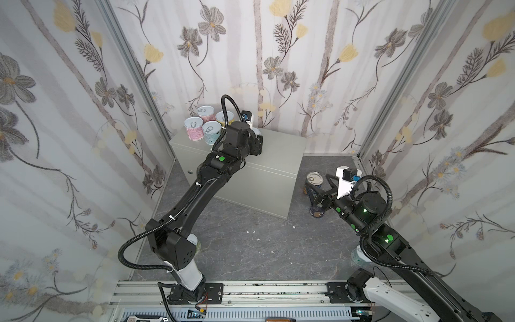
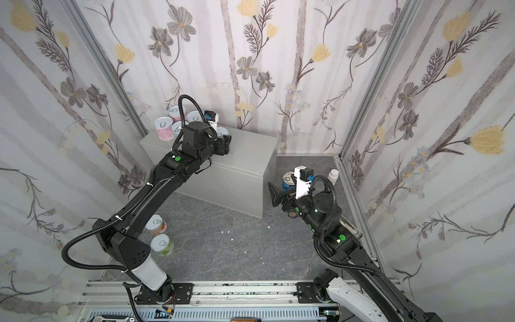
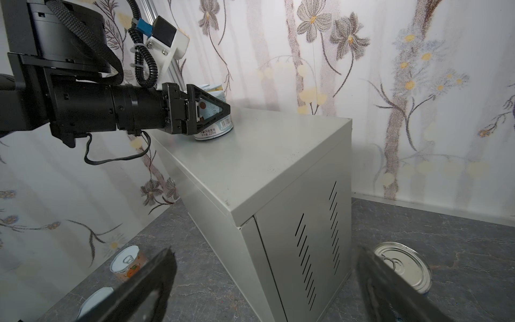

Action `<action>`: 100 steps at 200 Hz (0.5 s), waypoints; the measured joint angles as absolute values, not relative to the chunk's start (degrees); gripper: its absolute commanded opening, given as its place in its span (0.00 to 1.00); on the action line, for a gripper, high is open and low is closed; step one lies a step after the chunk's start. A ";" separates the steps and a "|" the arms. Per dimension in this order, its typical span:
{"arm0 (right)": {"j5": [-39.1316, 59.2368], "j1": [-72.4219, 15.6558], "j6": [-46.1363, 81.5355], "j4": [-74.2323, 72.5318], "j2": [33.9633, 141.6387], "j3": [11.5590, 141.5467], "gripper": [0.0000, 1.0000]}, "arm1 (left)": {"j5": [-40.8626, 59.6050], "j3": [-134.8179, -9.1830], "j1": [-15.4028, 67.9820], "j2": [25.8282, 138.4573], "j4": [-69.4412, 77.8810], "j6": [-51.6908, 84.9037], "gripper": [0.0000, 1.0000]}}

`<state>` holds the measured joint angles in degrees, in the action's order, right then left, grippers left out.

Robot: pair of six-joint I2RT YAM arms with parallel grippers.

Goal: Place and organize the canned foods onto the counter
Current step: 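Push the light-blue can against the row with left gripper while right gripper lowers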

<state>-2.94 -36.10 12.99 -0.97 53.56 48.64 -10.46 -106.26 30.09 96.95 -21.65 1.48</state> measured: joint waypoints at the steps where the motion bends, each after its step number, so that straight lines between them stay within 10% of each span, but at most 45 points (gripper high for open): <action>1: -2.94 -36.10 12.99 -0.97 53.60 48.64 1.00 | -10.48 -106.39 30.04 97.08 -21.65 1.48 0.65; 100: -1.45 -36.10 13.15 -1.02 55.83 48.86 1.00 | -13.58 -120.77 29.04 106.91 -21.69 -0.62 0.65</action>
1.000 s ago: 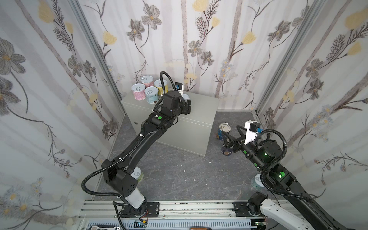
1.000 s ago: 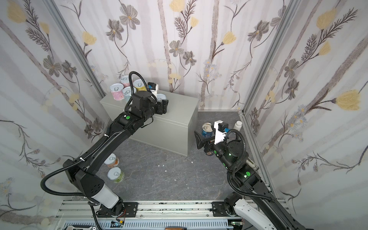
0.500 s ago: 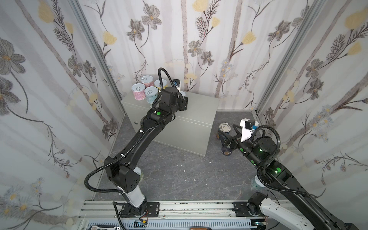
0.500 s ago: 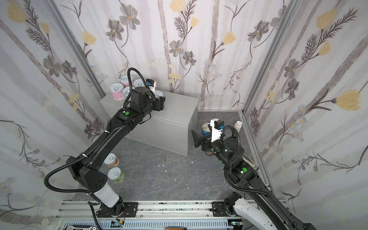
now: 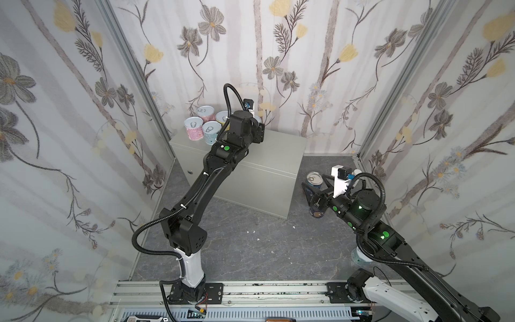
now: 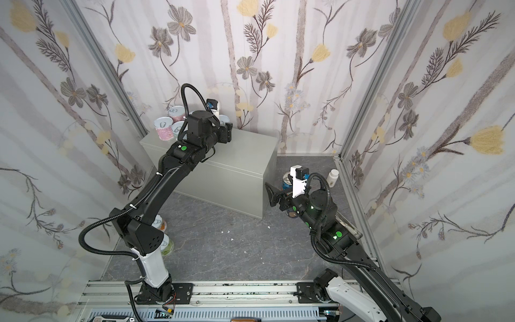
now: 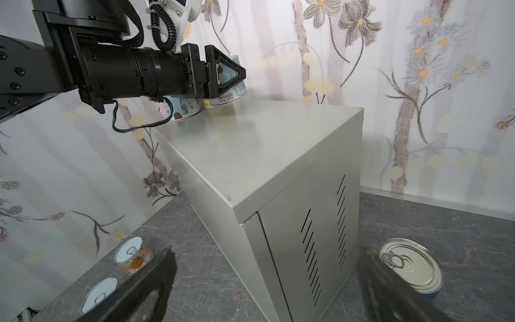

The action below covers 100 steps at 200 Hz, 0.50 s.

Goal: Place and organize the canned foods onto the counter
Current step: 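Push the light-blue can against the row with left gripper while right gripper lowers, then open left gripper and lift it off the light-blue can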

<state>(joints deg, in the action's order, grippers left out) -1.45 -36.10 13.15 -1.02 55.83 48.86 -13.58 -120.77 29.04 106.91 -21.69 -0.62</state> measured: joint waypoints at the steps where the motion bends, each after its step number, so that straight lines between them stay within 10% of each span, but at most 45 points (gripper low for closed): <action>1: -1.43 -36.10 13.19 -1.02 55.86 48.86 1.00 | -13.72 -120.97 29.04 107.04 -21.69 -0.71 0.65; 100: -0.36 -36.10 13.39 -2.61 57.84 48.73 1.00 | -17.37 -126.74 26.02 112.73 -21.71 -1.69 0.65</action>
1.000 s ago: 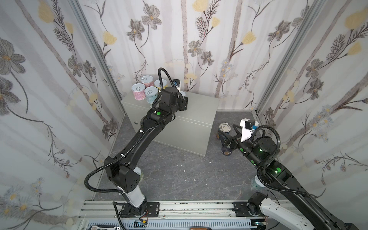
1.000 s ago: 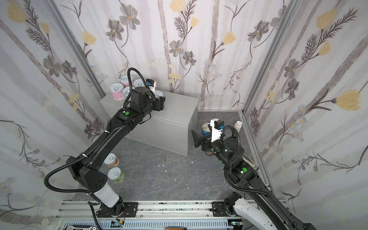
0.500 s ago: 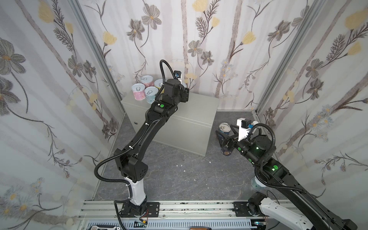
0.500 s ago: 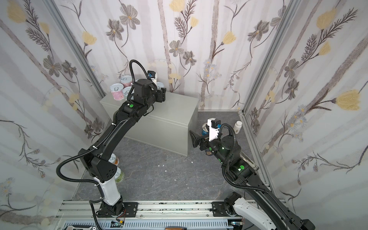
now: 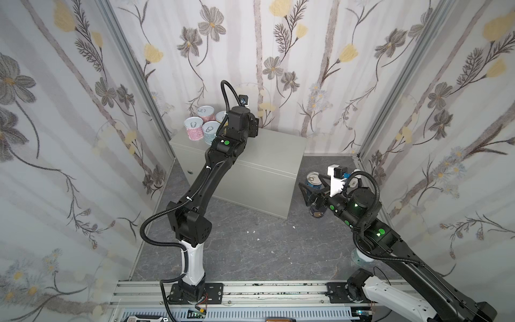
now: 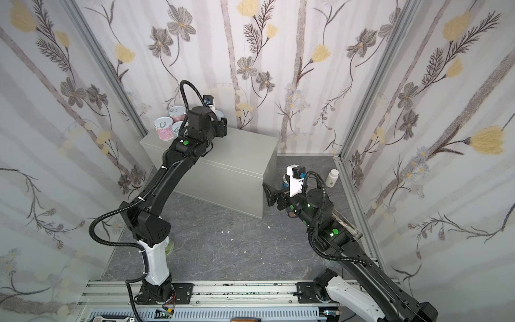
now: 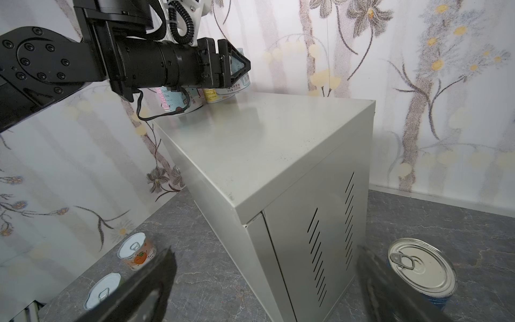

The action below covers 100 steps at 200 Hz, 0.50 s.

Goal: Place and organize the canned foods onto the counter
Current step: 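Open left gripper and lift it off the light-blue can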

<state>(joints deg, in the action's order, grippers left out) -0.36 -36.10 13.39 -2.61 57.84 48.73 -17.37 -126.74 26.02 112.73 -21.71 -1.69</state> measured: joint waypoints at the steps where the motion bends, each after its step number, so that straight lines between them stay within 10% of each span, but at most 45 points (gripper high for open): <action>1: -0.36 -36.10 13.39 -2.66 57.89 48.73 1.00 | -17.37 -126.74 26.00 112.77 -21.71 -1.69 0.65; 100: 0.08 -36.03 13.39 -3.01 58.35 48.18 1.00 | -17.61 -127.07 25.67 114.56 -21.74 -1.54 0.72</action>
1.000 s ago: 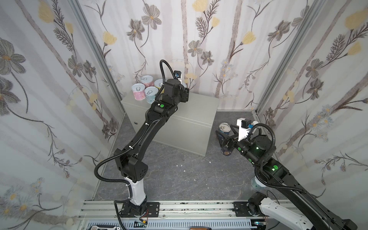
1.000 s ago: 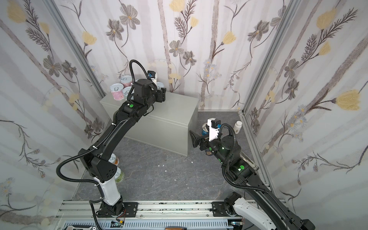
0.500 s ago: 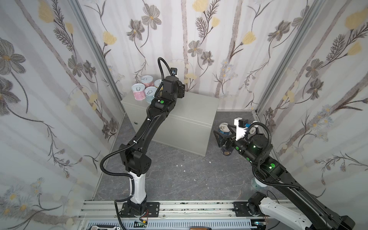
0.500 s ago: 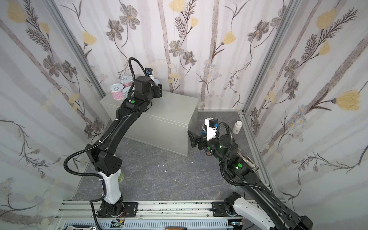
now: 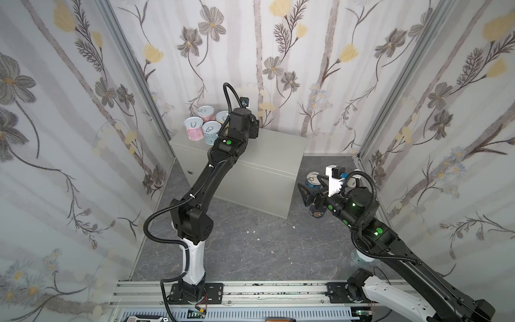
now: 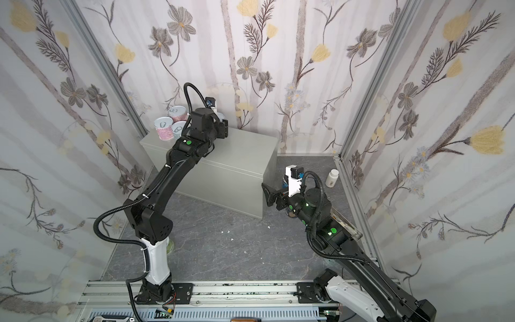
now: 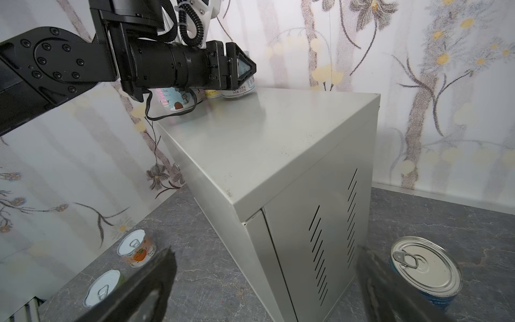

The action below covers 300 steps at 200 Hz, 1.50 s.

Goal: Place and organize the canned foods onto the counter
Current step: 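Open left gripper and lift it off the light-blue can, then lower left gripper toward the floor while right gripper descends toward the floor cans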

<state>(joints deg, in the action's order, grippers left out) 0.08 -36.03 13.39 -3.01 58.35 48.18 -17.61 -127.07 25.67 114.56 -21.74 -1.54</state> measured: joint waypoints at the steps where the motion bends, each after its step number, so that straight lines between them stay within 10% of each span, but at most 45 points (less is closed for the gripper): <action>1: 0.08 -36.03 13.39 -3.01 58.35 48.16 1.00 | -17.61 -127.07 25.67 114.56 -21.74 -1.54 0.72; 300: 0.47 -35.94 14.55 2.59 53.65 52.10 1.00 | -17.34 -129.43 32.27 102.24 -19.46 -2.61 1.00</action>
<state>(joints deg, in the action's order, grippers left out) 0.47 -35.94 14.55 2.59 53.65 52.10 -17.34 -129.43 32.27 102.24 -19.46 -2.61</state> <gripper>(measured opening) 0.996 0.996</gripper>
